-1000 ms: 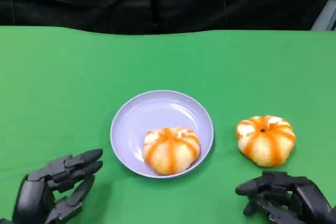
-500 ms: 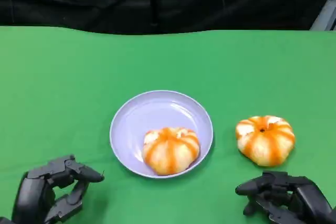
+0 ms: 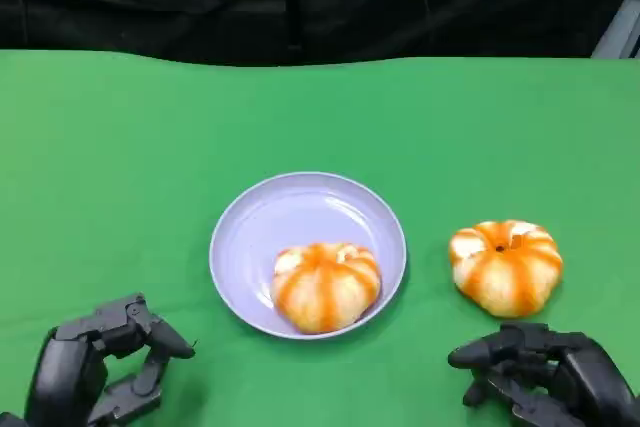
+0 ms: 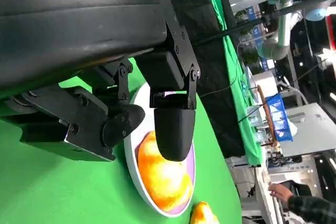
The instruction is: Grasp the bread from the table and place it into the plate.
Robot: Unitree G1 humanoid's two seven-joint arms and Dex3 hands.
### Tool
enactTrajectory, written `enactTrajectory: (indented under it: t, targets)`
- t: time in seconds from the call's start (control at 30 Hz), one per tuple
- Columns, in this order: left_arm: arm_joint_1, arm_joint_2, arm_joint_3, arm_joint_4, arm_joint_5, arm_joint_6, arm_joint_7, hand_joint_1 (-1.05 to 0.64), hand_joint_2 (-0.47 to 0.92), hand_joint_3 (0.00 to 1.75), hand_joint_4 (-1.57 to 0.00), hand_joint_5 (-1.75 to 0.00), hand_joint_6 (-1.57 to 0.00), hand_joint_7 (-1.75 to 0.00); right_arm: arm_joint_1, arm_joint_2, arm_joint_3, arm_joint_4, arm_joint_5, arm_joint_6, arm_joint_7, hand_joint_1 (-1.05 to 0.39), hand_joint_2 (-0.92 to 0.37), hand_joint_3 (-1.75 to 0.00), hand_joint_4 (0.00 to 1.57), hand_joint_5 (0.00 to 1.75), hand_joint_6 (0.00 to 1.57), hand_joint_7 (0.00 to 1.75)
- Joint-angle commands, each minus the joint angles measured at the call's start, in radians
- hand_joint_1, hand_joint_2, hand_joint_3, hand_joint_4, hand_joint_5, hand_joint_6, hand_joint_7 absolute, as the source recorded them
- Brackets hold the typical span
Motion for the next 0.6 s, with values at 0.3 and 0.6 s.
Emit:
enactTrajectory:
  t: [0.3, 0.6]
  targets:
    - [0.01, 0.027, 0.001, -0.014, -0.009, 0.014, -0.024, 0.14, 0.63, 1.03, -0.88, -1.44, -0.98, -1.18, 0.014, -0.005, 0.002, -0.025, -0.009, 0.006, -0.015, -0.02, -0.92, -0.4, 0.79, 1.2, 1.05, 0.44]
    - [0.039, 0.028, -0.009, -0.068, -0.045, 0.06, -0.071, 0.15, 0.55, 1.19, -0.9, -1.44, -1.01, -1.15, 0.037, -0.003, 0.016, -0.072, -0.017, 0.022, -0.033, -0.05, -0.92, -0.38, 0.78, 1.2, 1.04, 0.45]
